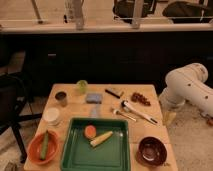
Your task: Place fork in purple bowl
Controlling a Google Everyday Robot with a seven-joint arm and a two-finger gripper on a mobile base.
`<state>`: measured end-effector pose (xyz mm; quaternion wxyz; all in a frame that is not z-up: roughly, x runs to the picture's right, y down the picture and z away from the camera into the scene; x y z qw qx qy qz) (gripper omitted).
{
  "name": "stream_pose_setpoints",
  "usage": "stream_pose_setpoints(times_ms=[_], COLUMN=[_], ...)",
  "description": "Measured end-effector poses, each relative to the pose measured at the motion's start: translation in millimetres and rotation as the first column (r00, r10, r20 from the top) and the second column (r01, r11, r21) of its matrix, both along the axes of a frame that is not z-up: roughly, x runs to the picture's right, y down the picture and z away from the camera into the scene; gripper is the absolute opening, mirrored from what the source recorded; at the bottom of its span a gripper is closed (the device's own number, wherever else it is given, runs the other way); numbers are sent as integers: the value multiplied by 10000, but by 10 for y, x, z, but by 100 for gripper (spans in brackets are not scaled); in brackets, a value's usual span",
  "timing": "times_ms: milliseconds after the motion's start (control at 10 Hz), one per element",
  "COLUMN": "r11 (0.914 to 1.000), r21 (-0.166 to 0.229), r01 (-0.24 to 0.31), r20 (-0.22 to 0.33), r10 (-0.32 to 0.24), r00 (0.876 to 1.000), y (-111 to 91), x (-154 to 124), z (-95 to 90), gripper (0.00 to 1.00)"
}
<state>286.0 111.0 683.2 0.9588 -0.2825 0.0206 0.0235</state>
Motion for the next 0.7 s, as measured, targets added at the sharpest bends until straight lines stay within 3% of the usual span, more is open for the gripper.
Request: stream_pose_setpoints(times_ms=[400,700], r11=[9999,9988], r21=[2,-210], r01=[-121,-439], r20=[-91,-443], r10=[121,429], r00=[9999,9981], y=[-1,20], x=[11,-287], z=[-1,103], gripper=[80,80])
